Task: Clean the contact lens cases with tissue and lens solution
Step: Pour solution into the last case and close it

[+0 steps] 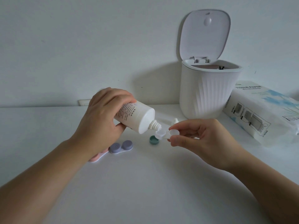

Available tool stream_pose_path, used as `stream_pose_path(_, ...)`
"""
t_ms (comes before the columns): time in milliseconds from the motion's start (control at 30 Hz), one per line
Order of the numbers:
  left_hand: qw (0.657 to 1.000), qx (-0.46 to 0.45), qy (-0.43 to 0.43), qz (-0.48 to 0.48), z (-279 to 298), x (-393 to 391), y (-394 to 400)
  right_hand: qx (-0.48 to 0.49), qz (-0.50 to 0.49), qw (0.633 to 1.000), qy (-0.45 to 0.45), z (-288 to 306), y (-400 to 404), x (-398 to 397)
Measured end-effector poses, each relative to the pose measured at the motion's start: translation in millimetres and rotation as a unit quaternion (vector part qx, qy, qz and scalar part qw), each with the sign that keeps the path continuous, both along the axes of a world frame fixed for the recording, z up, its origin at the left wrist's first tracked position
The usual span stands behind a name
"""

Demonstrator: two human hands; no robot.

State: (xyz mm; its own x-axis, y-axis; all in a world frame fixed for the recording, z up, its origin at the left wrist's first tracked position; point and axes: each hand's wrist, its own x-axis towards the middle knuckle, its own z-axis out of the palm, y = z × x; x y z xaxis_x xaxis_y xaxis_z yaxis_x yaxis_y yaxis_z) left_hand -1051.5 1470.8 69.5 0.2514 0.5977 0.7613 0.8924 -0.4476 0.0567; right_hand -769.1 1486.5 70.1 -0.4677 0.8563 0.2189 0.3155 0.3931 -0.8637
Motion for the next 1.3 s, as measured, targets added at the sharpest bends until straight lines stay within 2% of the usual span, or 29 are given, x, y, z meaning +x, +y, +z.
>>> stream_pose_path(1300,0.999,0.031,0.031,-0.023,0.7,-1.9,2.1,-0.005,0.01,1.0,-0.009,-0.7,-1.9,-1.3)
